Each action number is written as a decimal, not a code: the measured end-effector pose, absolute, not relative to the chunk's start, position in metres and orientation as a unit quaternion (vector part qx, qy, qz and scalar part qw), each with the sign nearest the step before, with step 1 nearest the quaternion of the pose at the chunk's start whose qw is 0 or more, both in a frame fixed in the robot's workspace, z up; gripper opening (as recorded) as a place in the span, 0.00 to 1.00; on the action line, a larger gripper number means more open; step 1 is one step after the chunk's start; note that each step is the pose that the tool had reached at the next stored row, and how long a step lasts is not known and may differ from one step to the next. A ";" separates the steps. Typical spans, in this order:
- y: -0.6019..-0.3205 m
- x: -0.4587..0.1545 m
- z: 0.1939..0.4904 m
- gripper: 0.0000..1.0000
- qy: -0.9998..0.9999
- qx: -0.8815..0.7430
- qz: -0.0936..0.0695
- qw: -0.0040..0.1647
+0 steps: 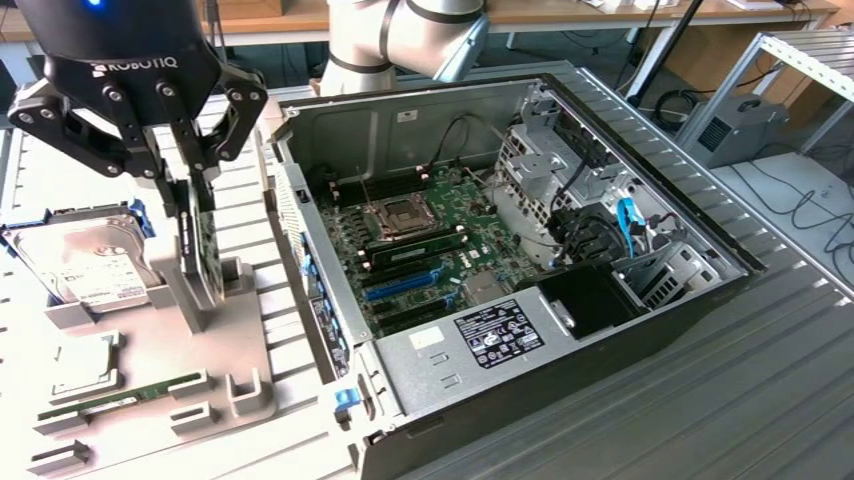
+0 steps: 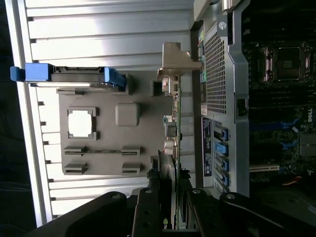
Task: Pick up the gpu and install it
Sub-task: 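Pick up the gpu and move the gpu toward the slot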
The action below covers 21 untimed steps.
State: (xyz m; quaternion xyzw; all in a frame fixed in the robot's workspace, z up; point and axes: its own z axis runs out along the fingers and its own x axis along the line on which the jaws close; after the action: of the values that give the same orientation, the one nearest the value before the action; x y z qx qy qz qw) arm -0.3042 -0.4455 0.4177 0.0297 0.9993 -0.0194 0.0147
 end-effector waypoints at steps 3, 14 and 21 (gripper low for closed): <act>-0.445 -0.304 0.420 0.26 0.999 0.030 -0.019 0.015; -0.445 -0.304 0.431 0.26 0.999 0.030 -0.019 0.015; -0.445 -0.304 0.435 0.26 0.999 0.030 -0.019 0.015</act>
State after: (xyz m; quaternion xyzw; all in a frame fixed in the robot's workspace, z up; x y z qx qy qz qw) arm -0.3042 -0.4454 0.4345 0.0297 0.9993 -0.0193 0.0148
